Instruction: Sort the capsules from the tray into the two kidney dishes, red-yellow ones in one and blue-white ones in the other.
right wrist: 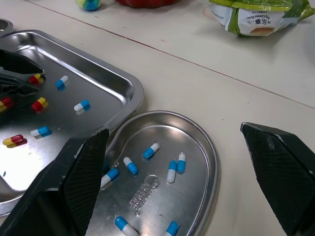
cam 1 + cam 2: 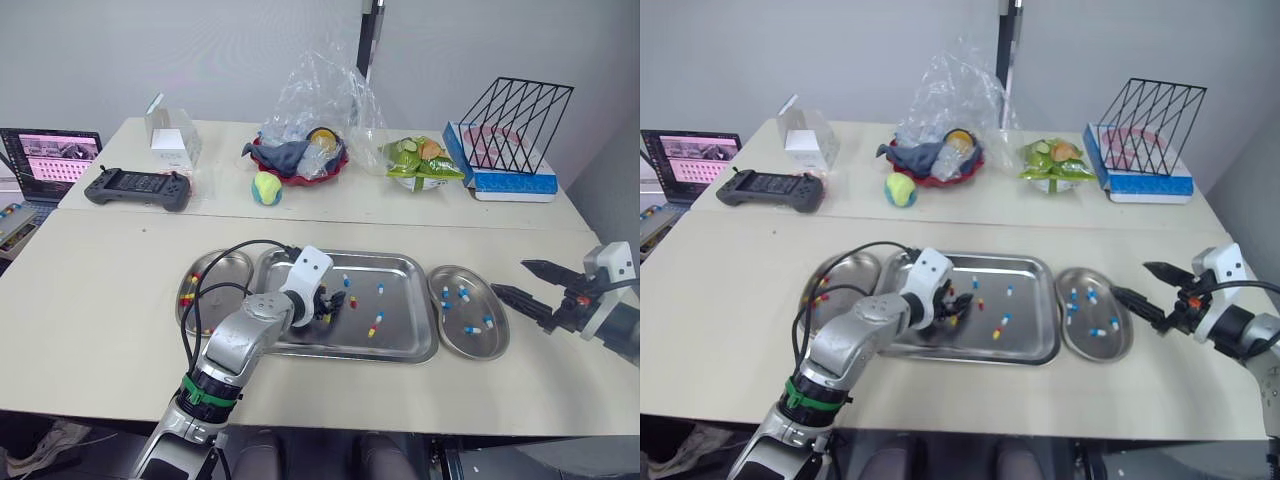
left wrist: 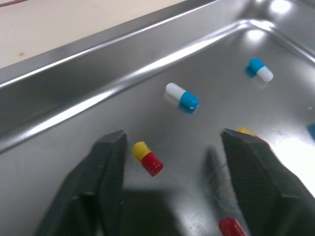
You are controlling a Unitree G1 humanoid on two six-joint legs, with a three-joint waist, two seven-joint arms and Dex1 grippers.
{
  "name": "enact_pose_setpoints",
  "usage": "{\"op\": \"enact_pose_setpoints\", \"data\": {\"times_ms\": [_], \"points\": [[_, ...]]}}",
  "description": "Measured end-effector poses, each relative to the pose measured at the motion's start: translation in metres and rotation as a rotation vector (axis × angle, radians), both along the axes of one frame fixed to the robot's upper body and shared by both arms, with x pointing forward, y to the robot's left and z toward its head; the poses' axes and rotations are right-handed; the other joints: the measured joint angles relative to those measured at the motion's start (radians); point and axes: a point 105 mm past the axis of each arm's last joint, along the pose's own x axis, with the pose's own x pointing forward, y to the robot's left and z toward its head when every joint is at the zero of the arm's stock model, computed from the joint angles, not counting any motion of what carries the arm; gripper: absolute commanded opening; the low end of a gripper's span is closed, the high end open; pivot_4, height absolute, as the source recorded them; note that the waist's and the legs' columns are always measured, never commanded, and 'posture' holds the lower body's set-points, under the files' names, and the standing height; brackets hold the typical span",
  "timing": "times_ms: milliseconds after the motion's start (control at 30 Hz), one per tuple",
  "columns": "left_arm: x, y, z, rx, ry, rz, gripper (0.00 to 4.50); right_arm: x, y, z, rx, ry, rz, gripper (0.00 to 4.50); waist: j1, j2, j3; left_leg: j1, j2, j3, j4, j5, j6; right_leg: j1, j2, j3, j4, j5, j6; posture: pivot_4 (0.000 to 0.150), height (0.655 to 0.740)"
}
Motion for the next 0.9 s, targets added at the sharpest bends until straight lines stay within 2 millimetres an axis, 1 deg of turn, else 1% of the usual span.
{"op": "enact_pose_setpoints", "data": {"times_ms": [200, 333, 467, 533, 667, 800, 900], "points": [[0.002, 0.004, -0.001, 0.024, -0.012, 0.021, 0.06, 0.0, 0.0, 0.0, -0.003, 0.001, -0.003, 4.5, 0.001, 0.0, 0.0, 0.0, 0.0, 0.0, 0.0, 0.0, 0.0, 0.0, 0.0, 0.0, 0.0, 0.0, 0.0, 0.15, 0.7334], [0.003, 0.005, 0.0, 0.024, -0.016, 0.027, 0.03, 0.001, -0.001, -0.001, -0.01, 0.001, -0.013, 4.5, 0.0, 0.0, 0.0, 0.0, 0.0, 0.0, 0.0, 0.0, 0.0, 0.0, 0.0, 0.0, 0.0, 0.0, 0.0, 0.15, 0.7334], [0.0, 0.005, 0.003, -0.065, 0.011, 0.017, 0.03, 0.001, -0.001, -0.001, -0.014, 0.001, -0.013, 4.5, 0.0, 0.0, 0.0, 0.0, 0.0, 0.0, 0.0, 0.0, 0.0, 0.0, 0.0, 0.0, 0.0, 0.0, 0.0, 0.15, 0.7334], [-0.001, 0.006, 0.01, -0.12, 0.008, 0.001, 0.03, 0.002, -0.001, 0.0, -0.014, -0.002, -0.01, 4.5, 0.0, 0.0, 0.0, 0.0, 0.0, 0.0, 0.0, 0.0, 0.0, 0.0, 0.0, 0.0, 0.0, 0.0, 0.0, 0.15, 0.7334], [-0.01, 0.014, 0.042, -0.226, -0.082, -0.121, 0.03, 0.002, -0.001, -0.001, -0.009, 0.004, -0.005, 4.5, -0.001, 0.0, 0.0, 0.0, 0.0, 0.0, 0.0, 0.0, 0.0, 0.0, 0.0, 0.0, 0.0, 0.0, 0.0, 0.15, 0.7334], [-0.031, 0.025, 0.051, -0.261, -0.098, -0.286, 0.03, 0.005, -0.002, 0.0, -0.002, -0.001, -0.006, 4.5, -0.003, 0.002, -0.001, 0.0, 0.0, 0.0, 0.0, 0.0, 0.0, 0.0, 0.0, 0.0, 0.0, 0.0, 0.0, 0.15, 0.7334], [-0.033, 0.035, 0.058, -0.285, -0.121, -0.308, 0.03, 0.007, 0.0, 0.002, -0.002, -0.006, 0.004, 4.5, 0.0, 0.002, -0.001, 0.0, 0.0, 0.0, 0.0, 0.0, 0.0, 0.0, 0.0, 0.0, 0.0, 0.0, 0.0, 0.15, 0.7334]]}}
